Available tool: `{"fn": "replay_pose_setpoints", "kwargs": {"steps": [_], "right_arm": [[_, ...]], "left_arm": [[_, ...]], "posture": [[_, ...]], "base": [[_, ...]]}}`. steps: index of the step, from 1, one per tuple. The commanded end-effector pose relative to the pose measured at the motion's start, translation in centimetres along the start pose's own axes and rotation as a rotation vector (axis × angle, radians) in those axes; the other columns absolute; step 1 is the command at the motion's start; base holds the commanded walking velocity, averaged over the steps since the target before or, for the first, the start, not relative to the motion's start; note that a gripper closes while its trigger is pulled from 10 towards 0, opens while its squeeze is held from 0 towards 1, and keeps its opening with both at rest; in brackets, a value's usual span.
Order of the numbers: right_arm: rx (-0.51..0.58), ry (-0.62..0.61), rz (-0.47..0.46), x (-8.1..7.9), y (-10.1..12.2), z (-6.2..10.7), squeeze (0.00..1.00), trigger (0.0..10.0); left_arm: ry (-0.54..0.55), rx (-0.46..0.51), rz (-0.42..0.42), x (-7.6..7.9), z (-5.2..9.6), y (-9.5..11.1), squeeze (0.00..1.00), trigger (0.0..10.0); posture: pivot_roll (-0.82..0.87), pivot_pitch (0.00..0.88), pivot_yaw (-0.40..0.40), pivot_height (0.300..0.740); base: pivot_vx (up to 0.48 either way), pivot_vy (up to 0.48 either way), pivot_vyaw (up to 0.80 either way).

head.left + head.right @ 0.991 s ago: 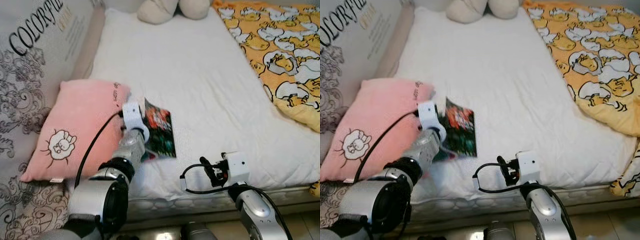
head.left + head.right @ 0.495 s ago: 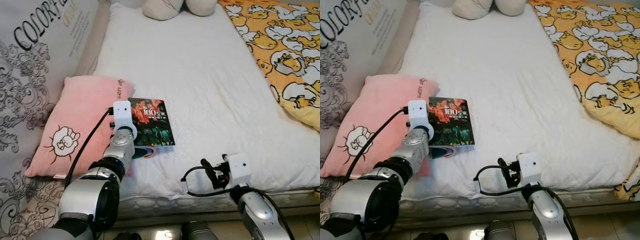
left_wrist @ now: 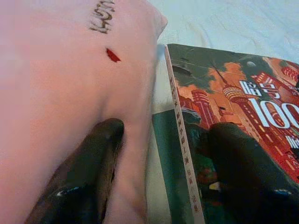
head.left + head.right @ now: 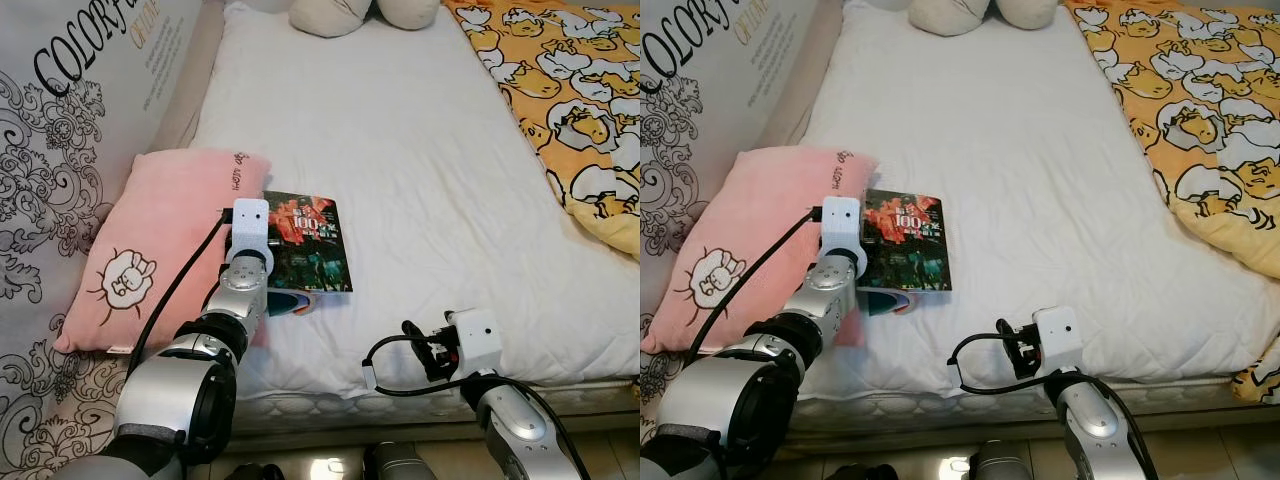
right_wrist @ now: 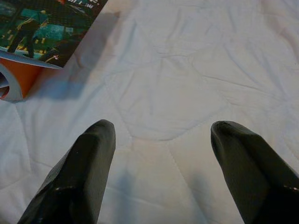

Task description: Clean up the room

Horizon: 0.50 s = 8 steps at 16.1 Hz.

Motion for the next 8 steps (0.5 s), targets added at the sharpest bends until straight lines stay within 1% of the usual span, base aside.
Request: {"fn": "replay_pose_setpoints", "kwargs": {"steps": [1,2,3,4,5,7,8], "right_arm": [[-0.002,0.006,0.003,-0.1,0.0,0.2,0.0,10.0],[-0.003,0.006,0.004,-0.1,0.0,0.2,0.0,10.0],[-0.004,0.006,0.004,-0.1,0.0,0.2,0.0,10.0],[-0.004,0.006,0.004,-0.1,0.0,0.2,0.0,10.0],[-0.004,0.007,0.004,-0.1,0.0,0.2,0.0,10.0],[-0.004,0.009,0.003,-0.2,0.0,0.1,0.0,10.0],[-0.004,0.01,0.002,-0.3,0.0,0.1,0.0,10.0]], "left_arm": [[0.015,-0.015,-0.039,-0.5,0.0,-0.4,1.0,10.0],[0.01,0.001,-0.069,-0.4,0.0,-0.2,1.0,10.0],[-0.001,0.032,-0.117,0.0,0.0,0.4,1.0,10.0],[-0.018,0.054,-0.118,0.5,-0.1,0.9,1.0,10.0],[-0.026,0.058,-0.085,0.8,-0.1,1.1,1.0,10.0],[-0.037,0.051,-0.053,1.1,-0.1,1.0,1.0,10.0],[-0.056,0.051,-0.004,1.4,-0.1,1.3,0.0,10.0]], "posture": [[-0.33,0.115,0.041,0.74],[-0.33,0.115,0.041,0.74],[-0.33,0.112,0.04,0.74],[-0.33,0.112,0.04,0.74],[-0.33,0.112,0.04,0.74],[-0.32,0.109,0.041,0.74],[-0.32,0.104,0.042,0.74]], "base": [[0.0,0.0,0.0],[0.0,0.0,0.0],[0.0,0.0,0.0],[0.0,0.0,0.0],[0.0,0.0,0.0],[0.0,0.0,0.0],[0.0,0.0,0.0]]}}
Point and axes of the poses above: a point about 5 cm out from each wrist's last joint towards the gripper, its own z axis pointing back from the gripper into the wrist, its own y axis along the axis of the wrist's last joint, x = y × z, the point moved 4 cm from there along -z, pointing out of the wrist towards the gripper, and after that the axes turned 14 degrees about z, right-handed, at the moved point
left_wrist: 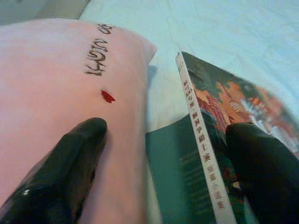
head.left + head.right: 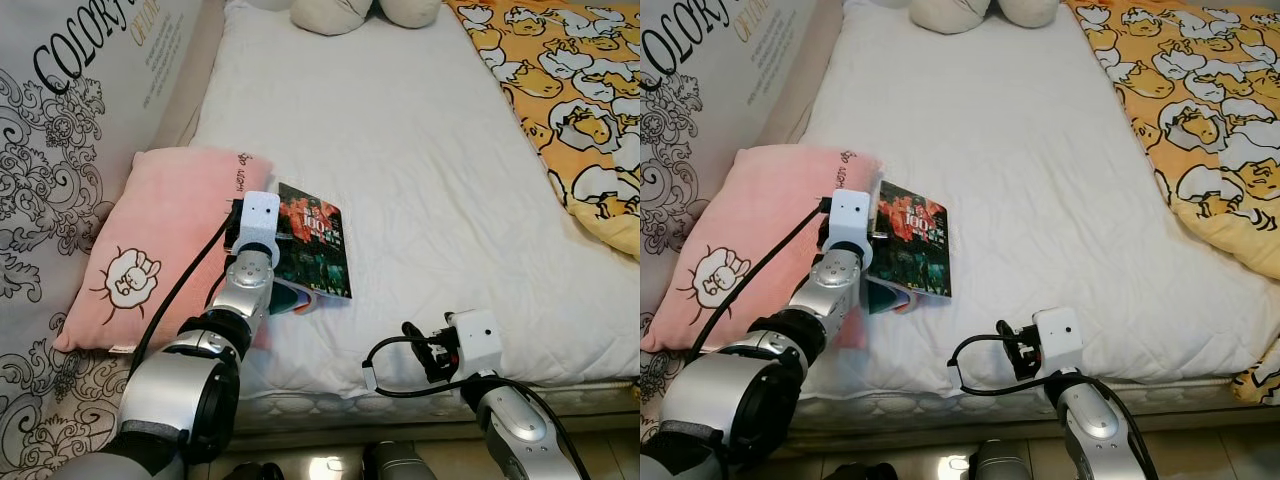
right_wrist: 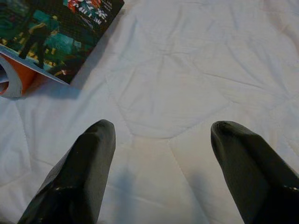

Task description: Clean up the room

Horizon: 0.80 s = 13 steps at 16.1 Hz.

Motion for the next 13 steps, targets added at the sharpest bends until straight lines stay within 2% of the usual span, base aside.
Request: {"fn": "replay_pose_setpoints", "kwargs": {"steps": [1,4,5,6,7,8,11,13], "right_arm": [[-0.001,0.009,0.002,-0.2,0.0,0.1,0.0,10.0],[-0.003,0.01,0.0,-0.3,-0.1,0.0,0.0,10.0],[-0.004,0.012,0.0,-0.4,-0.1,0.0,0.0,10.0],[-0.004,0.014,-0.001,-0.4,-0.1,0.0,0.0,10.0],[-0.004,0.015,-0.001,-0.5,-0.2,0.0,0.0,10.0],[-0.005,0.018,0.0,-0.5,-0.2,-0.1,0.0,10.0],[-0.004,0.024,0.004,-0.5,-0.2,-0.3,0.0,10.0],[-0.003,0.027,0.005,-0.5,-0.1,-0.5,0.0,10.0]], "left_arm": [[-0.026,0.003,0.064,0.4,-0.1,0.5,0.0,10.0],[-0.081,0.051,0.153,1.6,-0.3,2.0,0.0,10.0],[-0.105,0.055,0.206,1.9,-0.3,2.3,0.0,10.0],[-0.132,0.029,0.282,2.3,-0.5,2.6,0.0,10.0],[-0.161,0.012,0.306,2.6,-0.6,2.9,0.0,10.0],[-0.196,0.006,0.287,3.1,-0.7,3.4,0.0,10.0],[-0.311,0.011,0.134,4.9,-0.5,4.0,0.0,10.0],[-0.324,0.03,0.085,5.0,-0.5,4.5,0.0,10.0]], "posture": [[-0.32,0.101,0.042,0.74],[-0.31,0.092,0.042,0.74],[-0.31,0.089,0.042,0.74],[-0.3,0.087,0.041,0.74],[-0.3,0.084,0.041,0.74],[-0.3,0.08,0.04,0.74],[-0.29,0.074,0.037,0.74],[-0.29,0.071,0.034,0.74]], "base": [[0.0,0.0,0.0],[0.0,0.0,0.0],[0.0,0.0,0.0],[0.0,0.0,0.0],[0.0,0.0,0.0],[0.0,0.0,0.0],[0.0,0.0,0.0],[0.0,0.0,0.0]]}}
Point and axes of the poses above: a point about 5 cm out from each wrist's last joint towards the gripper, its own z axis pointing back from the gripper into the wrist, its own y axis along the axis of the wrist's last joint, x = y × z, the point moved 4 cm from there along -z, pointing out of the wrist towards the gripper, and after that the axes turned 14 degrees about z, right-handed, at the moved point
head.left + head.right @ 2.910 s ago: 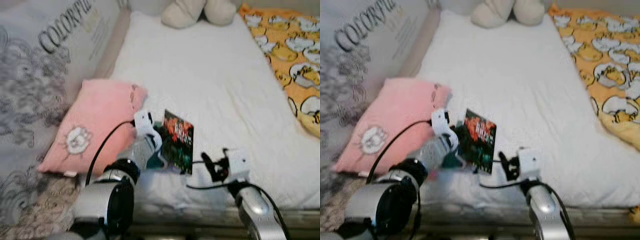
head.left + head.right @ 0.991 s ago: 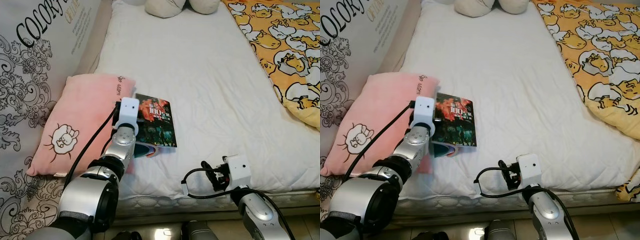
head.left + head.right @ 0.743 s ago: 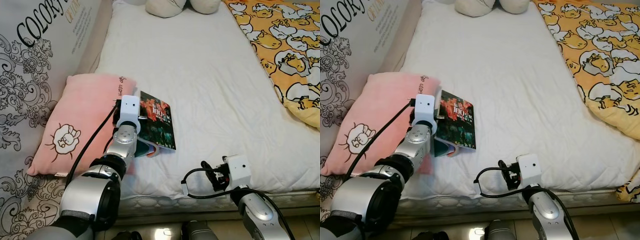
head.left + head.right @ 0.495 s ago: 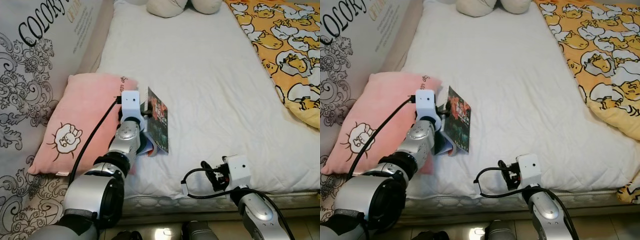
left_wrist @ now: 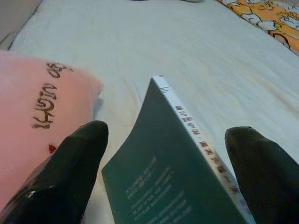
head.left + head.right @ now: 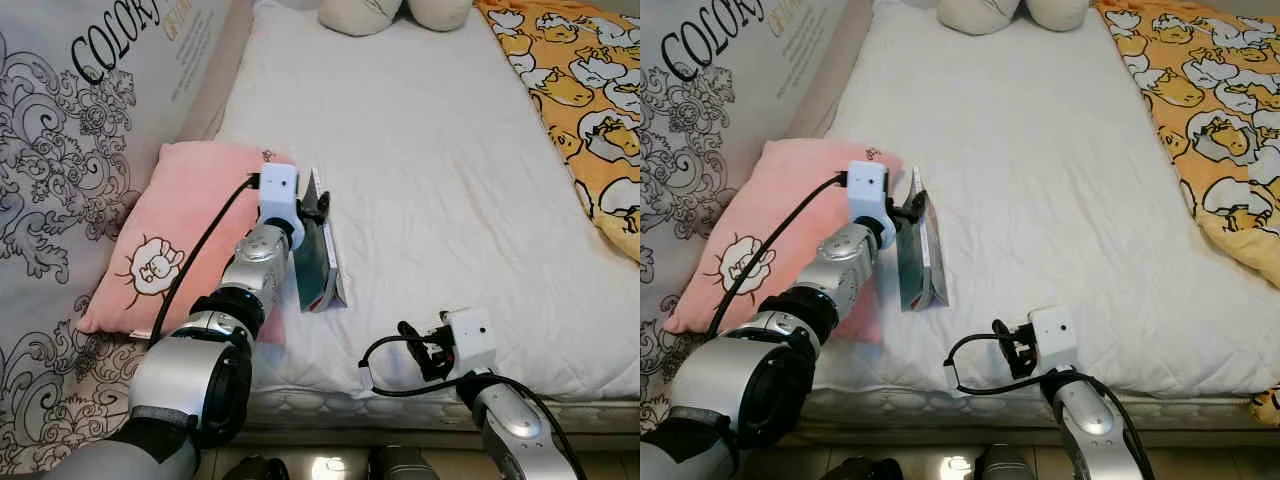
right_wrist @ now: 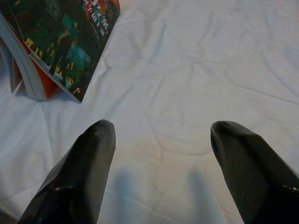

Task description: Clean up the room

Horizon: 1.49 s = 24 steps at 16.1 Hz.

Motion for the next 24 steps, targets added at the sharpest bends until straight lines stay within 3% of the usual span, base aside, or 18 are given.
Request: {"fn": "replay_pose_setpoints", "kwargs": {"steps": [1,3,5,8,10,11,16,19,20,21,24], "right_arm": [[-0.004,0.008,0.002,-0.1,-0.2,-0.1,0.0,10.0],[-0.008,0.009,0.002,-0.2,-0.4,0.0,0.0,10.0],[-0.01,0.008,0.001,-0.2,-0.5,0.0,0.0,10.0],[-0.008,0.007,-0.001,-0.2,-0.5,0.0,0.0,10.0],[-0.01,0.007,-0.001,-0.2,-0.5,-0.1,0.0,10.0],[-0.011,0.007,-0.001,-0.2,-0.6,-0.1,0.0,10.0],[0.011,-0.015,-0.01,0.0,-0.3,0.1,0.0,10.0],[0.018,-0.034,-0.009,0.5,-0.2,0.3,0.0,10.0],[0.018,-0.033,-0.009,0.4,-0.2,0.3,0.0,10.0],[0.021,-0.029,-0.007,0.2,-0.1,0.2,0.0,10.0],[0.017,-0.024,-0.005,0.0,-0.3,0.3,0.0,10.0]], "left_arm": [[-0.022,0.049,-0.088,0.5,-0.3,1.8,0.0,10.0],[-0.039,0.132,-0.149,1.0,-0.4,3.9,0.0,10.0],[-0.031,0.192,-0.151,0.8,-0.3,5.7,0.0,10.0],[-0.047,0.226,-0.086,0.5,-0.2,7.4,0.0,10.0],[-0.114,0.204,-0.113,2.0,0.0,7.5,0.0,10.0],[-0.15,0.18,-0.133,3.0,0.1,7.0,1.0,10.0],[-0.223,-0.079,-0.132,5.4,1.0,0.1,1.0,10.0],[-0.151,-0.171,-0.066,4.6,1.2,-2.6,1.0,10.0],[-0.146,-0.173,-0.067,4.6,1.2,-2.6,0.94,10.0],[-0.134,-0.184,-0.083,4.7,1.1,-2.7,0.0,10.0],[-0.106,-0.227,-0.07,4.6,1.2,-3.7,0.0,10.0]], "posture": [[-0.29,0.071,0.034,0.74],[-0.29,0.073,0.037,0.74],[-0.28,0.075,0.037,0.74],[-0.28,0.076,0.038,0.74],[-0.27,0.078,0.037,0.74],[-0.27,0.081,0.037,0.74],[-0.27,0.087,0.038,0.74],[-0.28,0.092,0.038,0.74],[-0.28,0.092,0.038,0.74],[-0.28,0.091,0.04,0.74],[-0.28,0.091,0.044,0.74]], "base": [[0.0,0.0,0.0],[0.0,0.0,0.0],[0.0,0.0,0.0],[0.0,0.0,0.0],[0.0,0.0,0.0],[0.0,0.0,0.0],[0.0,0.0,0.0],[0.0,0.0,0.0],[0.0,0.0,0.0],[0.0,0.0,0.0],[0.0,0.0,0.0]]}}
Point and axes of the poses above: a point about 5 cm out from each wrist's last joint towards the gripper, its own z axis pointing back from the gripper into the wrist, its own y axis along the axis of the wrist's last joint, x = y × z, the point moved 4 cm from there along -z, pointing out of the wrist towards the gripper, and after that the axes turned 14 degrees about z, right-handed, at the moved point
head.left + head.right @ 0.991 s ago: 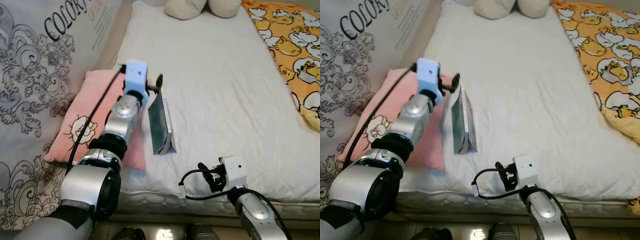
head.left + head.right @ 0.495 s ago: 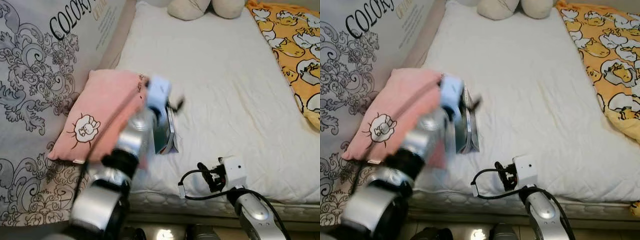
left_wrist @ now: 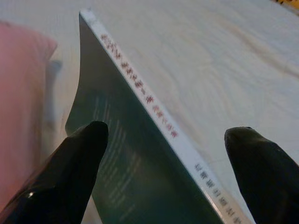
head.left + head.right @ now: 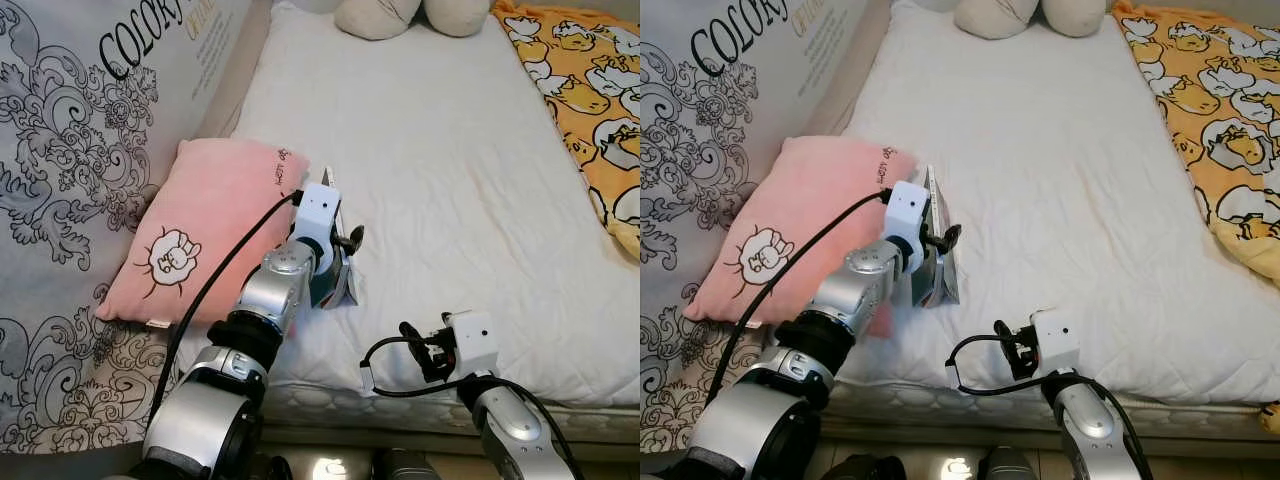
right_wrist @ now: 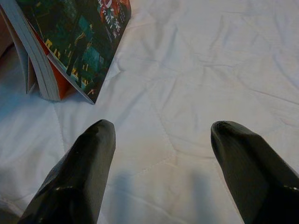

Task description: Clean up the room

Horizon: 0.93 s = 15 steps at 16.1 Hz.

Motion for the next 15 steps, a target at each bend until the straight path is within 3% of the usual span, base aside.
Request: {"fn": "replay_pose_setpoints", "kwargs": {"steps": [1,3,4,5,11,14,15], "right_arm": [[0.007,0.0,0.007,-0.1,0.0,0.2,0.0,10.0],[0.007,-0.001,0.006,-0.2,0.1,0.1,0.0,10.0],[0.007,-0.002,0.006,-0.2,0.1,0.1,0.0,10.0],[0.008,-0.002,0.004,-0.3,0.1,0.0,0.0,10.0],[0.003,-0.012,0.0,-0.3,0.0,0.2,0.0,10.0],[0.002,-0.011,-0.002,-0.4,-0.1,0.2,0.0,10.0],[0.006,-0.013,-0.002,-0.3,0.0,0.4,0.0,10.0]], "left_arm": [[0.015,-0.042,0.008,0.2,-0.2,-0.8,0.0,10.0],[0.018,-0.104,0.02,0.3,-0.4,-2.6,0.0,10.0],[0.022,-0.113,0.017,0.3,-0.4,-2.9,0.0,1.8],[0.04,-0.13,0.022,-0.1,-0.4,-3.6,0.0,0.0],[0.066,-0.071,0.069,-1.4,-0.6,-2.2,0.0,0.0],[-0.029,-0.014,0.087,0.1,-0.9,-0.8,0.0,0.0],[-0.098,0.005,0.156,1.2,-1.0,-0.1,0.0,0.0]], "posture": [[-0.28,0.09,0.046,0.74],[-0.28,0.092,0.052,0.74],[-0.28,0.092,0.052,0.74],[-0.28,0.093,0.055,0.74],[-0.29,0.101,0.06,0.74],[-0.28,0.105,0.058,0.74],[-0.28,0.108,0.059,0.74]], "base": [[0.0,0.0,0.0],[0.0,0.0,0.0],[0.0,0.0,0.0],[0.0,0.0,0.0],[0.0,0.0,0.0],[0.0,0.0,0.0],[0.0,0.0,0.0]]}}
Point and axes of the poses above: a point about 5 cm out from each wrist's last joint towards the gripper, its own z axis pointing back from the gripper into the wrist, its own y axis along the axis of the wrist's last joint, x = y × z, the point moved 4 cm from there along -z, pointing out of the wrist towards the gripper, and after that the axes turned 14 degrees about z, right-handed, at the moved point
